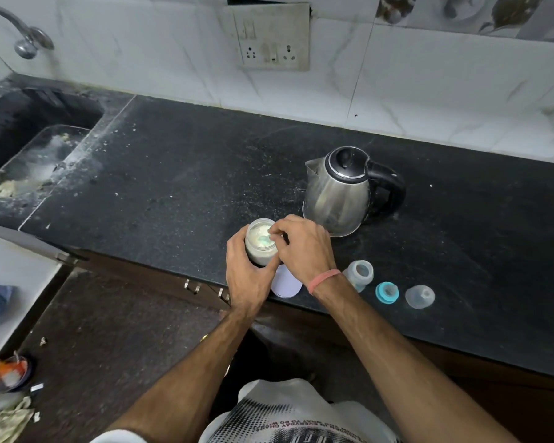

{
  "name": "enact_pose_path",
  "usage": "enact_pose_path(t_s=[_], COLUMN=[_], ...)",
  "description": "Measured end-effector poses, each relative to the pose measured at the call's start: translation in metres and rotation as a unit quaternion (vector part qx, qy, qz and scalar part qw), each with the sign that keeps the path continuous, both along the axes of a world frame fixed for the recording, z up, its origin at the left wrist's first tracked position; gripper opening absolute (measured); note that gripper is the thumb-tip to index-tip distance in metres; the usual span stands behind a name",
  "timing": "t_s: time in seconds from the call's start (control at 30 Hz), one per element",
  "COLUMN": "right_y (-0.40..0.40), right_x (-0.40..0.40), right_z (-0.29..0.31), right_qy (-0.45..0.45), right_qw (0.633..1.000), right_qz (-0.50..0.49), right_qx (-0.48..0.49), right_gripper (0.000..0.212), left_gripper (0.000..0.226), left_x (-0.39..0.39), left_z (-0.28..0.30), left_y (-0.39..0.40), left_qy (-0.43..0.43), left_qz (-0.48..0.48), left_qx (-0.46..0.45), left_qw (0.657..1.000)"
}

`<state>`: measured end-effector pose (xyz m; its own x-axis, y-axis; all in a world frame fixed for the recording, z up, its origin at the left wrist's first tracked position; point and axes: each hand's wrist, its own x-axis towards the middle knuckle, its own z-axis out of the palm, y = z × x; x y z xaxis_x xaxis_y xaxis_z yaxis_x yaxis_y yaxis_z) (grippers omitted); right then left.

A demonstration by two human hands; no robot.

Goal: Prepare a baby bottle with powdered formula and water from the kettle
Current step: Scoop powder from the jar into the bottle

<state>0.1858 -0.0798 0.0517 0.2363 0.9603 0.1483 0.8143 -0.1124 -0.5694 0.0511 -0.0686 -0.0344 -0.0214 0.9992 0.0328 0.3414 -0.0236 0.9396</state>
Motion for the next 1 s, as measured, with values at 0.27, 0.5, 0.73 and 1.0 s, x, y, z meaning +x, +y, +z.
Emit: enact_pose_path(t_s=[0.27, 0.5, 0.73, 1.0], right_y=[0.009, 0.032, 0.05, 0.03], right_x=[-0.007, -0.008, -0.013, -0.01], right_z=[0.003, 0.018, 0.033, 0.021], right_qy=[-0.033, -0.067, -0.164, -0.112], right_qw=[0.998, 0.989, 0.969, 0.984], right_qz=[0.0, -0.005, 0.032, 0.03], right_qx=[-0.057, -0.134, -0.185, -0.134], right_gripper=[0.016, 0.025, 0.021, 0.018], left_gripper=[0.081, 0.087, 0.089, 0.121], left_x=[-0.003, -0.003, -0.002, 0.009], left_z=[0.008, 0.007, 0.004, -0.001], left_y=[-0.001, 0.0, 0.0, -0.017], left_qy=[0.003, 0.002, 0.007, 0.023], left_qz=[-0.007, -0.012, -0.007, 0.049], left_qx=[0.005, -0.013, -0.022, -0.01], left_qw=[1.0, 1.0, 1.0, 0.998])
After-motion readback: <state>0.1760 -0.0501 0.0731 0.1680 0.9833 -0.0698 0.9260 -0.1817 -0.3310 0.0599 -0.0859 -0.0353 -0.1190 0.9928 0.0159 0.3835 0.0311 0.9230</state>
